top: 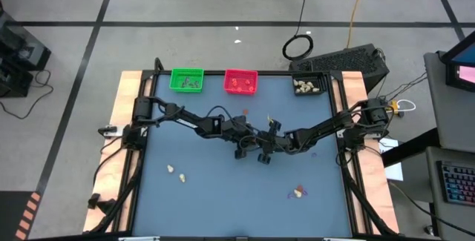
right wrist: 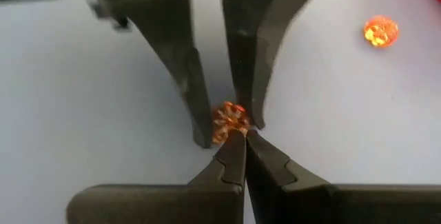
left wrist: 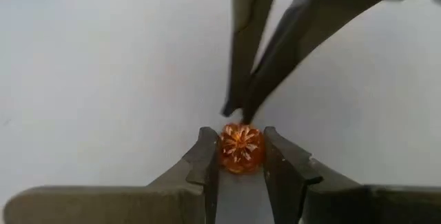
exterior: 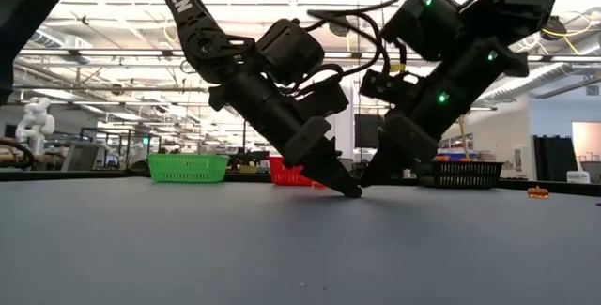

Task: Sort Halloween decoration
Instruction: Put the orange pumpkin toy into the red bin

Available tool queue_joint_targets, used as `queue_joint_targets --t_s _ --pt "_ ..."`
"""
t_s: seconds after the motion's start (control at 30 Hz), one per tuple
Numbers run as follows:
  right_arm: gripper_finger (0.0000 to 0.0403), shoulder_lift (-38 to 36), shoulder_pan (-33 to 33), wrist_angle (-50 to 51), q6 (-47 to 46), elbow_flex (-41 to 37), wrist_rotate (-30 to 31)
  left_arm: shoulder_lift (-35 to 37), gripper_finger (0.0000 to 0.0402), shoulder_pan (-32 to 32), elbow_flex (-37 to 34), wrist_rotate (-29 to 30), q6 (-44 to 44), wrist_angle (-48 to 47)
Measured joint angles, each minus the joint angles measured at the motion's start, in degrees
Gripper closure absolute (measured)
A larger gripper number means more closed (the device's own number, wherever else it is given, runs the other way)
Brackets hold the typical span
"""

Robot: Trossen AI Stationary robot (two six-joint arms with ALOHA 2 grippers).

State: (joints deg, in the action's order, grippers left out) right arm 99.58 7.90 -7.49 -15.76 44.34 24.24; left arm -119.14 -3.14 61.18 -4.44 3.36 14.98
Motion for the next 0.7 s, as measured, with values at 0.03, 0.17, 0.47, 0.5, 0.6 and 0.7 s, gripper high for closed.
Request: queue_joint_targets --t_s 0.03,0.17,0.47,0.5,0.6,0.7 --pt "0.0403 -0.6 0.3 0.1 0.0 0.0 0.0 0.2 0.0314 0.0 0.0 0.1 0.4 -0.4" --pt "0.0403 -3.3 1.6 1.4 0.5 0.0 3.2 1.2 0.0314 0.0 0.0 0.3 0.6 -2.3" --pt "0.0403 -10.9 4.3 5.7 0.2 0.0 9.7 6.9 0.0314 -0.9 -0.3 3.7 3.0 -9.8" --pt "0.0403 -11.4 4.6 5.7 0.2 0.0 10.3 7.6 0.0314 -1.3 -0.3 4.4 3.1 -10.9" --pt "0.0403 -12.6 5.6 6.4 0.2 0.0 10.5 10.1 0.0314 -2.9 -0.2 5.7 3.1 -11.5" --pt "0.0403 -12.9 6.1 6.0 0.2 0.1 10.5 12.3 0.0314 -4.9 -0.2 6.1 2.0 -12.2"
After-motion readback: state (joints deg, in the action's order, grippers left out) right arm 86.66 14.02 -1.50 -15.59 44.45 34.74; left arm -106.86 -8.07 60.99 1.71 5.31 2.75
